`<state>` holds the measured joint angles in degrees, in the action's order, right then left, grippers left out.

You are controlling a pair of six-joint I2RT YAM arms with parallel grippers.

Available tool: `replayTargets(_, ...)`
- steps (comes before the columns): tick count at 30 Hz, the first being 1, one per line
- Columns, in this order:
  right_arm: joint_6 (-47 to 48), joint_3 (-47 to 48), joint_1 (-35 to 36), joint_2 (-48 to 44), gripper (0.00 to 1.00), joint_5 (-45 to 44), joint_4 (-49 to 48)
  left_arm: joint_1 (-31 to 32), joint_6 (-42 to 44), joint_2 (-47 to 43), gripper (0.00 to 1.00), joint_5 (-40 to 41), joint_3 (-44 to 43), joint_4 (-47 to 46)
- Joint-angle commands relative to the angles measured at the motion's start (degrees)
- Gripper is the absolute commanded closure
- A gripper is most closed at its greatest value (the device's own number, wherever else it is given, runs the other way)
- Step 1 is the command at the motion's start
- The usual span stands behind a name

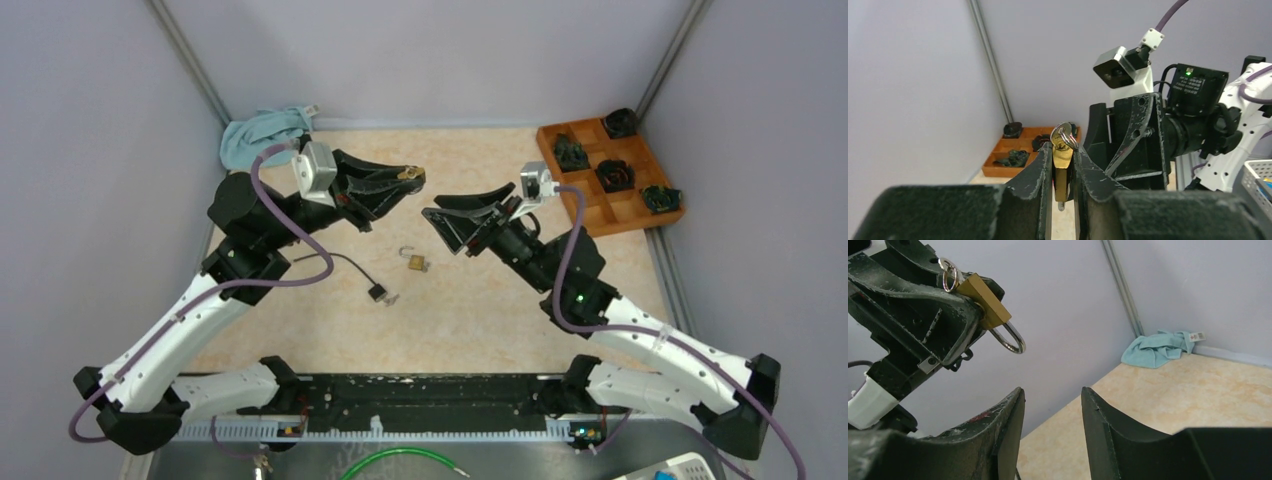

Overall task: Unlock with the key
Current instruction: Unlock the lock.

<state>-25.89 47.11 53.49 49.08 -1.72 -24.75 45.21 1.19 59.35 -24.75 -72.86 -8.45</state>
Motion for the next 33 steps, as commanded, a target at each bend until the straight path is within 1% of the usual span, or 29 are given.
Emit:
replayTargets(1, -1.51, 0.75, -0.3, 2.72, 0.54, 4.69, -12.79, -0.43, -4.74, -0.35, 1.0, -1.58, -1.52, -1.5)
replayTargets(9, -1.24, 2.59, -0.32, 5.4, 0.55, 5.53, -15.08, -0.72, -4.72, -0.72, 1.0, -2.77, -1.33, -1.14)
replayTargets(12, -1.6, 2.81, -0.3, 5.45, 0.58, 6.72, -15.21, -0.74, -4.44, -0.78, 1.0, -3.03, -1.19, -1.04)
replayTargets(17, -2.08, 3.45, -0.31, 6.16, 0.61, 6.34, -16.02, -0.74, -4.88, -0.97, 1.0, -4.22, -0.57, -1.06)
replayTargets(23, -1.88, 5.53, -0.3, 7.22, 0.66, 7.09, -14.63, -0.75, -5.31, -0.91, 1.0, -5.71, -0.92, -0.05)
replayTargets(26, -1.9, 6.03, -0.32, 7.75, 0.76, 8.33, -14.55, -0.74, -5.41, -0.58, 1.0, -6.65, -1.26, 0.16)
replayTargets(29, -1.92, 5.93, -0.28, 8.0, 0.98, 9.22, -14.63, -0.74, -5.37, -0.48, 1.0, -6.88, -1.62, 0.09)
replayTargets(30, -1.95, 5.83, -0.32, 8.05, 1.0, 9.32, -14.56, -0.74, -5.45, -0.42, 1.0, -6.82, -1.82, 0.05)
replayTargets(33, -2.1, 4.65, -0.29, 8.04, 1.0, 9.56, -15.06, -0.78, -5.54, -0.24, 1.0, -7.23, -2.31, -0.29)
